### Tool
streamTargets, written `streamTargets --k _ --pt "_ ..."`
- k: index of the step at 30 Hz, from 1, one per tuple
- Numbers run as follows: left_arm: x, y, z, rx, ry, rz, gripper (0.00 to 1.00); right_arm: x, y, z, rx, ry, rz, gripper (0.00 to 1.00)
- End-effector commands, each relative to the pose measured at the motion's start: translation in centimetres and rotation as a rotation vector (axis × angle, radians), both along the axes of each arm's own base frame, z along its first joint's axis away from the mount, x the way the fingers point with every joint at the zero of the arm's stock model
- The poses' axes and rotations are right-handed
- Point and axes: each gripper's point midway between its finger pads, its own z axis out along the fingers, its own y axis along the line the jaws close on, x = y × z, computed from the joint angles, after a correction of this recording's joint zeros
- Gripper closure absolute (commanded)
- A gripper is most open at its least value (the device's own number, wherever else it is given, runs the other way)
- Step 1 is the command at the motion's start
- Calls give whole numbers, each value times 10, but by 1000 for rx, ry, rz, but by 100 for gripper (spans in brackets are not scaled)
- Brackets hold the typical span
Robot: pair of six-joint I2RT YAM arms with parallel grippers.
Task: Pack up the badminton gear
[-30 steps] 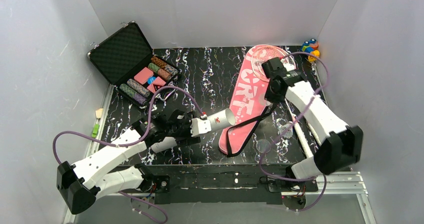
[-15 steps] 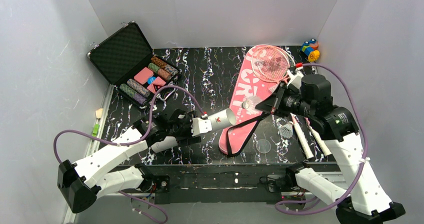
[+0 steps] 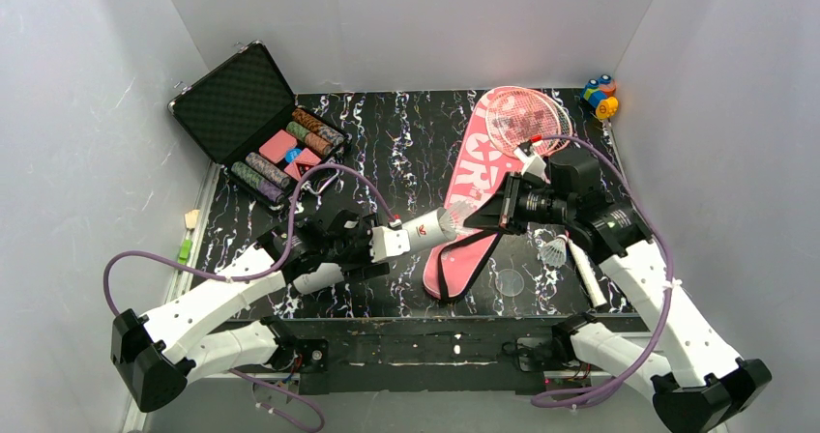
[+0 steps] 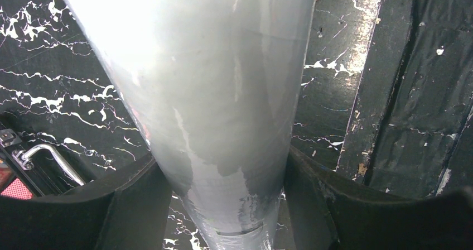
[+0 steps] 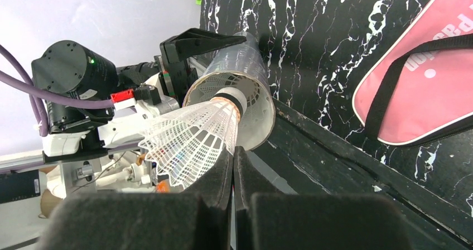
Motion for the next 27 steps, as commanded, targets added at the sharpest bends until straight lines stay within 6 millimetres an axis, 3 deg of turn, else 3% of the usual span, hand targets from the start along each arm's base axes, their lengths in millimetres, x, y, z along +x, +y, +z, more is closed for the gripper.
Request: streamTargets --k 1,6,9,12,17,27 --pt "5 -11 25 -69 -46 -11 52 4 8 8 32 -41 18 99" --pt "5 -11 26 -70 -47 -10 52 7 12 -6 -24 -23 32 99" --pt "5 -11 28 -75 -48 -8 52 7 12 -17 -68 -12 37 86" --pt "4 -11 28 -77 -46 -8 52 8 7 -24 -105 -7 16 67" --pt "4 -11 28 -77 -44 -7 52 9 0 -21 -129 -54 -11 46" --pt "3 -11 27 -78 -38 -7 52 8 0 -25 -162 -58 -2 41"
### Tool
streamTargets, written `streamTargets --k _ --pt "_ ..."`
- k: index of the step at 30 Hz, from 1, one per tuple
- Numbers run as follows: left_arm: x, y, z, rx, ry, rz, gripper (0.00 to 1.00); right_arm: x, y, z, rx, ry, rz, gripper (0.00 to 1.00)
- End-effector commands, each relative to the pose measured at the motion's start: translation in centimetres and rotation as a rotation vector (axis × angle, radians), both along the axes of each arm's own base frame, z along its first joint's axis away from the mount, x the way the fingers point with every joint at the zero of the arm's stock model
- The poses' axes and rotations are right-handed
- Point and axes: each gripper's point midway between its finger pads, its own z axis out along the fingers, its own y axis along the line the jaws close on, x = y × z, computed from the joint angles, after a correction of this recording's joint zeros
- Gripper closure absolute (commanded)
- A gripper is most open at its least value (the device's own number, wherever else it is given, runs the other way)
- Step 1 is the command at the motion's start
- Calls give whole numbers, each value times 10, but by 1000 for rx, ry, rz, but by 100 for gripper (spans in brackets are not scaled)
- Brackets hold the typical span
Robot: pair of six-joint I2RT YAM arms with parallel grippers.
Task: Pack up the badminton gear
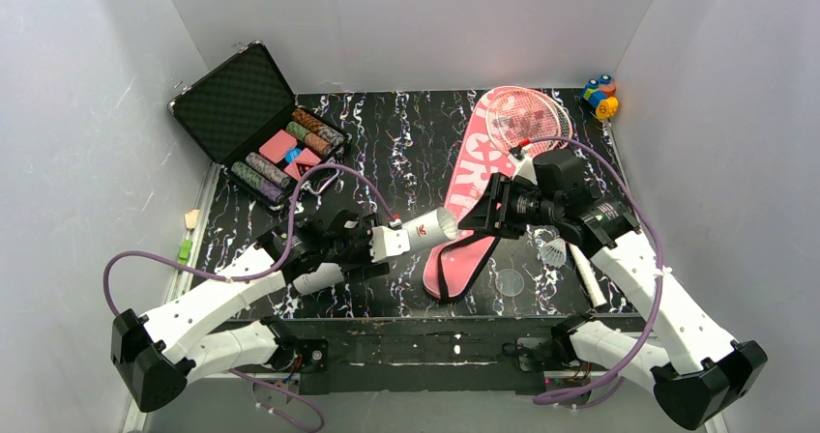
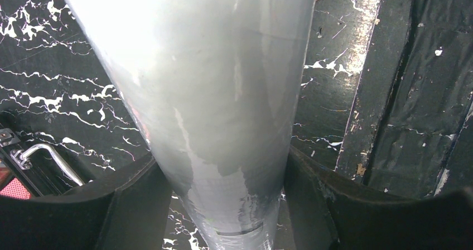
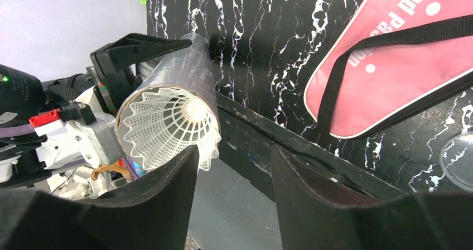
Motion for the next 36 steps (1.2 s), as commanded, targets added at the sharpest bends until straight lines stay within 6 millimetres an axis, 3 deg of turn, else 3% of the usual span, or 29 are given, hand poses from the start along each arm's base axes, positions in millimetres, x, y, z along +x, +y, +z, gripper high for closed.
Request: streamTargets --k 1,16,20,24,27,30,33,36 --pt "4 -12 28 -76 -43 -12 52 0 5 9 7 -48 19 41" --pt "6 -14 33 -85 -50 -10 52 6 28 -27 -49 -3 46 42" --pt "5 -15 31 -84 -40 -12 52 11 43 -19 3 -21 62 35" --pt "5 -14 30 -82 -38 -11 52 16 50 3 25 -32 68 20" --pt "6 -12 29 -75 -43 -5 52 22 29 27 -48 -76 -19 17" --pt "5 -10 25 -70 -38 -6 52 28 -9 42 -106 -98 -155 16" --pt "4 -9 24 -69 -37 -8 52 30 -51 27 -187 -26 -324 15" --pt "3 -9 22 -66 -39 -12 52 25 -83 -11 -237 98 -461 14"
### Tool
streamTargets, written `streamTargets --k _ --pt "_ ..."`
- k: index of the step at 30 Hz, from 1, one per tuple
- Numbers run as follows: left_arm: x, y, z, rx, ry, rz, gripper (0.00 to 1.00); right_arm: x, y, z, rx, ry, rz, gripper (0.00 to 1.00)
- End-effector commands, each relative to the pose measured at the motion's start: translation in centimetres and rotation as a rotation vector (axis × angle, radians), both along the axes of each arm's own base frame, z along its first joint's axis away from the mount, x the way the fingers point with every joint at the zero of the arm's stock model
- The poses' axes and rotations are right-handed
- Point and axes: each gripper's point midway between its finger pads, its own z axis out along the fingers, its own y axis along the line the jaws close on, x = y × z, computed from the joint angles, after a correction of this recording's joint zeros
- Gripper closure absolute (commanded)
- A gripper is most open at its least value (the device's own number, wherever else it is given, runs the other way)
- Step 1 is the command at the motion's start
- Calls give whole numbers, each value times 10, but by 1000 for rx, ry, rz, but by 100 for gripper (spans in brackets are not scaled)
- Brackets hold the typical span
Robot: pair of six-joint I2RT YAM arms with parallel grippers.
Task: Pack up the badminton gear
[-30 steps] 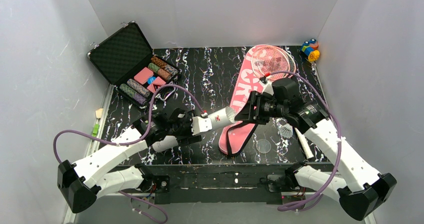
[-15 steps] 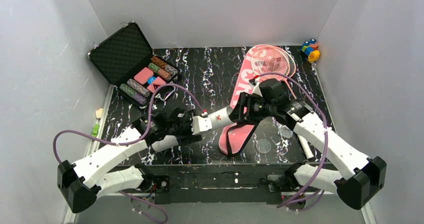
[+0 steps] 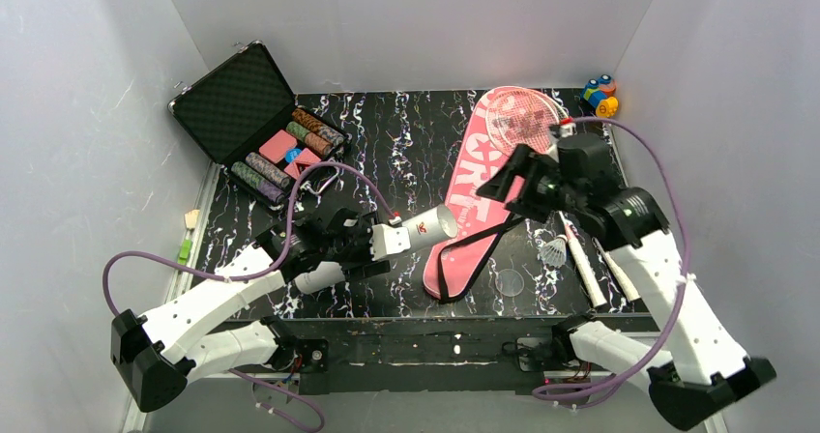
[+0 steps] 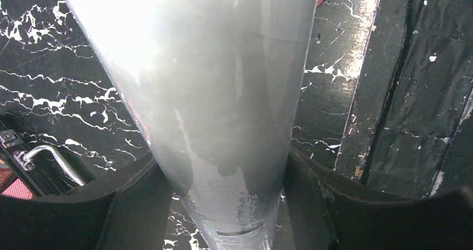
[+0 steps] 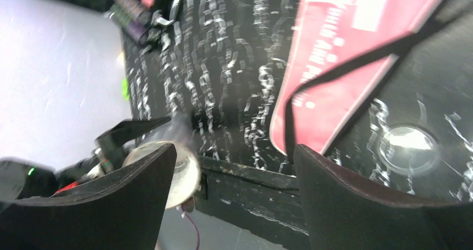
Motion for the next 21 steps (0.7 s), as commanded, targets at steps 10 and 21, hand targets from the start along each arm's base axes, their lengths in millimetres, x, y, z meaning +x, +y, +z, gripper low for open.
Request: streamTargets --k 10,21 --pt "0 -3 14 -53 -43 -20 51 -16 -106 -163 -265 371 -546 12" --pt "-3 -2 14 -57 -40 -22 51 9 -159 -196 -506 365 -819 13"
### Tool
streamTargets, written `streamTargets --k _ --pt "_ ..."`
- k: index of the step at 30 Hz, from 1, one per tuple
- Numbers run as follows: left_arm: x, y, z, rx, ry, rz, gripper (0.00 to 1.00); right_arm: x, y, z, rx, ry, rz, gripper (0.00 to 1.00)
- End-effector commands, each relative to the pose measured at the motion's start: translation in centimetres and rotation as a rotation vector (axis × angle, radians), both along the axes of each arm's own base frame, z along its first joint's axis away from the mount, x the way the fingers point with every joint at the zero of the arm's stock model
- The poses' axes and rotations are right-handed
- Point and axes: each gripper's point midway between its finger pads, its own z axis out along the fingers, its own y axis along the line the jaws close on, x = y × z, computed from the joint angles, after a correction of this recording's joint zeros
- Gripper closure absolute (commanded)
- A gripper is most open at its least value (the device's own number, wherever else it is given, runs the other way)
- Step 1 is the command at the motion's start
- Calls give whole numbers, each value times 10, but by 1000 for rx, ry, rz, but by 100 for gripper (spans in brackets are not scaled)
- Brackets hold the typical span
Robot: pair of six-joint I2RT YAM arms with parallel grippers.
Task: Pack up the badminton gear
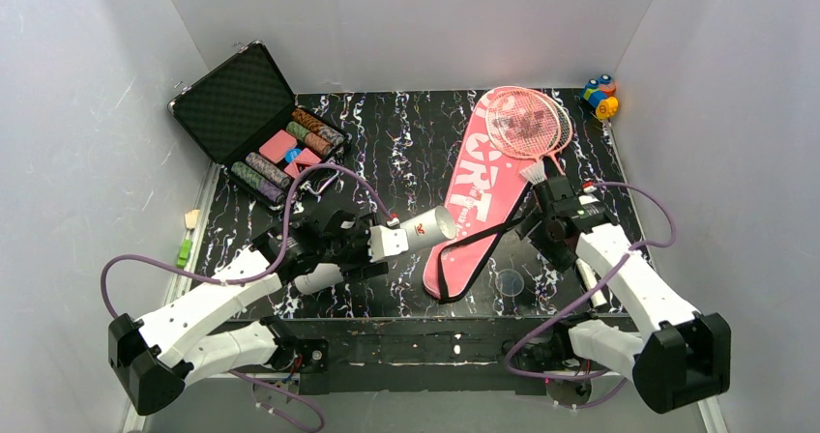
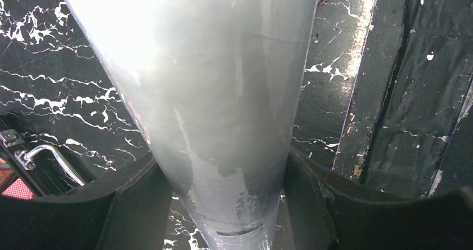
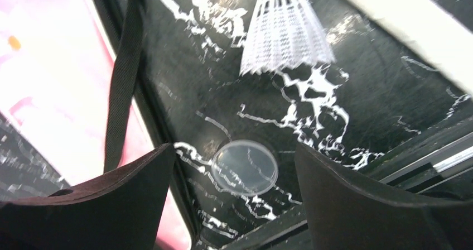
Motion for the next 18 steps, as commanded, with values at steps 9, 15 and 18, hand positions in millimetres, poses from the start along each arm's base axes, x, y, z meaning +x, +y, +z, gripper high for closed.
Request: streamTargets --k 9,15,18 --pt "-1 -6 9 -43 -19 -24 50 32 -46 -13 -232 -74 -197 20" --pt "0 -6 10 -37 -16 -24 50 42 -48 -26 -256 -47 -240 28" --pt "0 -7 9 -34 -13 -27 50 44 -46 -33 -250 -33 -255 31"
